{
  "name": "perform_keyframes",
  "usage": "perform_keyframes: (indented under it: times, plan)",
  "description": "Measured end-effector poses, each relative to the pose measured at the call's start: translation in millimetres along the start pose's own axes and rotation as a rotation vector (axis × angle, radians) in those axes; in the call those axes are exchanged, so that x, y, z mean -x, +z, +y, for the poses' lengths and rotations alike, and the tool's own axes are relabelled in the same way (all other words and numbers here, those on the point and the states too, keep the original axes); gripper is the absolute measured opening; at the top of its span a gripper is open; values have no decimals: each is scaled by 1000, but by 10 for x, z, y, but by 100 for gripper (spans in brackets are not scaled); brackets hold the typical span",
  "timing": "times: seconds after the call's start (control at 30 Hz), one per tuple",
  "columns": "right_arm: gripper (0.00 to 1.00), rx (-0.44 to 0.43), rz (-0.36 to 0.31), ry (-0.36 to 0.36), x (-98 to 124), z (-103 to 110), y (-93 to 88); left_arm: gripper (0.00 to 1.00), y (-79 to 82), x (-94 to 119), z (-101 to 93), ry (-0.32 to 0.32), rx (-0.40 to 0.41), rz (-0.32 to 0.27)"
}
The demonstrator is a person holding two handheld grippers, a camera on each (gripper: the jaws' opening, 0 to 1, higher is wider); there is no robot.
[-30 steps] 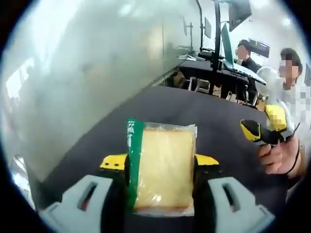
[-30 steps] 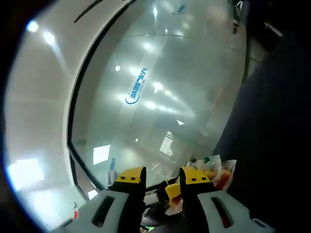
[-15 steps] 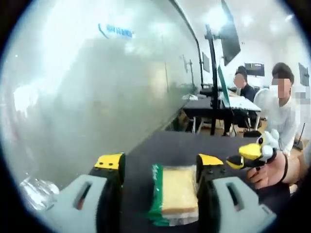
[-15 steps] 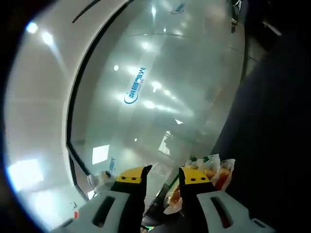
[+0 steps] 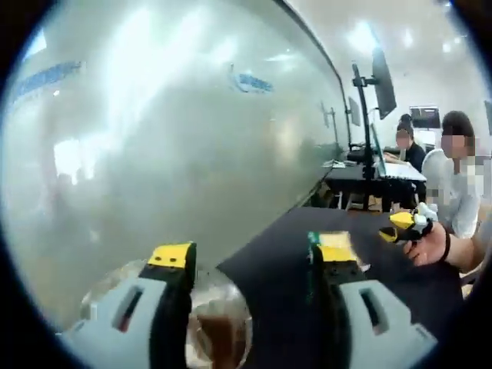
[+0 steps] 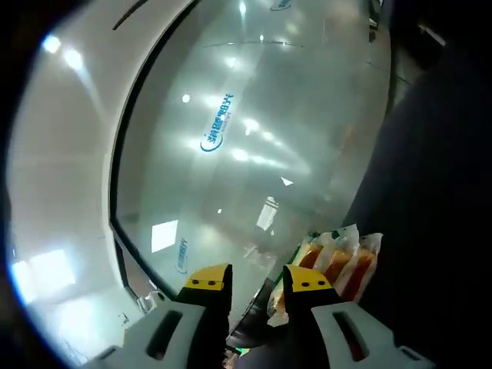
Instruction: Pick up the bread from the bowl and place it onto the table
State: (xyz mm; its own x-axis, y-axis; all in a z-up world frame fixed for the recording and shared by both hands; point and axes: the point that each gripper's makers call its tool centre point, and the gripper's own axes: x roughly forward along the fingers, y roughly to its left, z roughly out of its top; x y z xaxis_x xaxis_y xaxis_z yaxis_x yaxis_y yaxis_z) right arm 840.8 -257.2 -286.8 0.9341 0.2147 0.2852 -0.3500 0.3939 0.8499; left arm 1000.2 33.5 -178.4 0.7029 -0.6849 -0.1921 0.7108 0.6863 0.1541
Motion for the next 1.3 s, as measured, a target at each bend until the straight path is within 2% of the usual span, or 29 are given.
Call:
perform_keyframes:
  times: [0.1,0.27,0.3,0.33,0.4,0.5,0.53,0.6,0.63,0.73,0.8,0.87,0.9,1.03,1.1,1.3]
  plan:
    - [23,-2,14,-6,-14,-25,-48,66,-220,65,367,58,39,62]
    - [23,-15,43,-11,-32,-42,-168,65,-657,60,827,139,67,202]
    - [23,-9,47,-11,-31,-33,-186,65,-730,39,907,155,91,217]
    - [23,-6,49,-12,-31,-36,-194,65,-797,15,905,162,115,228]
    - [23,-3,52,-19,-33,-61,-204,65,-933,-64,1113,212,194,254]
    - [23,-2,44,-31,-35,-107,-185,64,-1096,-169,1110,216,193,309]
    - [23,0,43,-37,-36,-126,-179,64,-1202,-191,1072,205,208,365]
    - [22,-2,41,-45,-37,-160,-171,64,-1388,-239,1030,183,184,472]
    - [22,-4,41,-47,-38,-165,-174,64,-1452,-252,1061,203,166,514]
    - [22,-9,46,-47,-49,-171,-183,64,-1536,-303,1083,219,89,593]
    - [22,-9,51,-44,-52,-159,-197,63,-1630,-286,1132,256,48,700]
    - [22,-11,54,-43,-57,-161,-204,61,-1688,-337,1162,247,-15,766]
    - [22,-15,55,-42,-56,-162,-203,60,-1722,-354,1135,244,-3,796]
    - [22,-29,52,-41,-56,-178,-188,59,-1736,-484,1089,214,-3,842]
    - [22,-31,47,-43,-51,-180,-174,65,-1753,-536,1069,191,9,851]
    - [22,-34,40,-40,-48,-173,-144,69,-1814,-555,1074,195,4,909]
